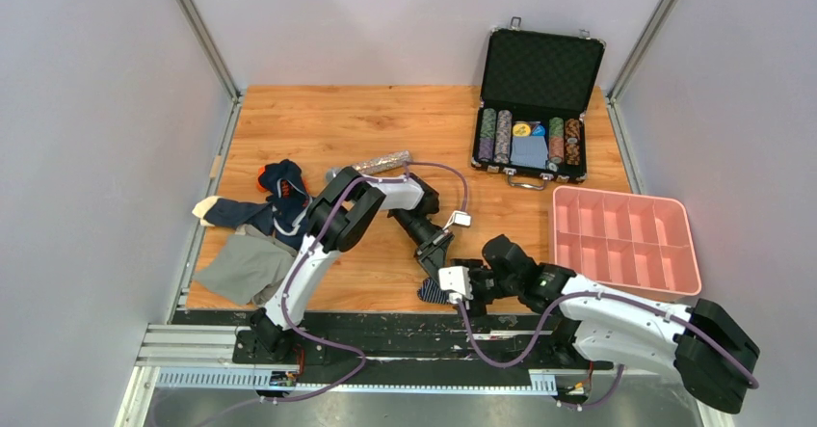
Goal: Roll the underwear
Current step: Roll the underwear to the center of the board.
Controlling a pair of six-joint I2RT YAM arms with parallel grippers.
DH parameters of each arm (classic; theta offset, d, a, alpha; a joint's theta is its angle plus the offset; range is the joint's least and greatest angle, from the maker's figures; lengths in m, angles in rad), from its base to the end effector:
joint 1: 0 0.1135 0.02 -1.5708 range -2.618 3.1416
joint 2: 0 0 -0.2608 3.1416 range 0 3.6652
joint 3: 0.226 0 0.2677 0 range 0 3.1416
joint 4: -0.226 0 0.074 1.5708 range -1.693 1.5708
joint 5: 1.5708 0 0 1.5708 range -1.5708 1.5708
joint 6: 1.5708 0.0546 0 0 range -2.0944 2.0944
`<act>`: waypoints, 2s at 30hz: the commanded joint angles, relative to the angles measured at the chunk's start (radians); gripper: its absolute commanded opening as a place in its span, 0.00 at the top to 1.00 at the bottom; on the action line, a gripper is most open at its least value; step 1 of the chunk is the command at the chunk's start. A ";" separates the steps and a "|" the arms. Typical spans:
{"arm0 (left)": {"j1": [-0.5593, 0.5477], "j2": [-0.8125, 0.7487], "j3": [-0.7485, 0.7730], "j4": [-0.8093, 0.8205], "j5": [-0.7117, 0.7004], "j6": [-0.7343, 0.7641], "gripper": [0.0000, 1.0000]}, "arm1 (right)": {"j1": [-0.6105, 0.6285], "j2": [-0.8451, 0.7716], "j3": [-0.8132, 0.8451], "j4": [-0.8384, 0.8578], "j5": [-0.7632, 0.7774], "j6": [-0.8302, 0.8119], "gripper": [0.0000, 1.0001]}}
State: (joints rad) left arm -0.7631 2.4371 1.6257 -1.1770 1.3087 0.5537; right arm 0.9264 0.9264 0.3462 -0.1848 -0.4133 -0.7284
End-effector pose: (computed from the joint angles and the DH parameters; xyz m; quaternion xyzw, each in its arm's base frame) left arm 0.2570 -0.3188 0.0539 -0.3751 -0.6911 0.5750 0.2258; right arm 0.1049 0.1762 0.1433 -0.7173 0.5501 0.2258 0.3632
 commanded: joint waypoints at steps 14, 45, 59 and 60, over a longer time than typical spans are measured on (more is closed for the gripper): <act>0.019 -0.004 -0.043 0.214 -0.084 0.007 1.00 | 0.006 0.115 -0.001 0.142 0.002 -0.040 0.49; 0.307 -0.733 -0.560 1.134 -0.685 -0.721 0.59 | -0.127 0.564 0.332 -0.206 -0.122 -0.192 1.00; -0.006 -1.390 -1.088 1.332 -1.027 -0.099 0.46 | -0.371 0.977 0.711 -0.576 -0.326 -0.152 1.00; -0.039 -1.392 -1.133 1.378 -1.038 -0.064 0.45 | -0.381 0.989 0.711 -0.573 -0.321 -0.151 1.00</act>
State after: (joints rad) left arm -0.6640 1.1217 0.6128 0.0502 0.3386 0.2005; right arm 0.6163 1.8194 1.0855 -0.6243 -0.8246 -0.8696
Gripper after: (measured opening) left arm 0.536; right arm 0.260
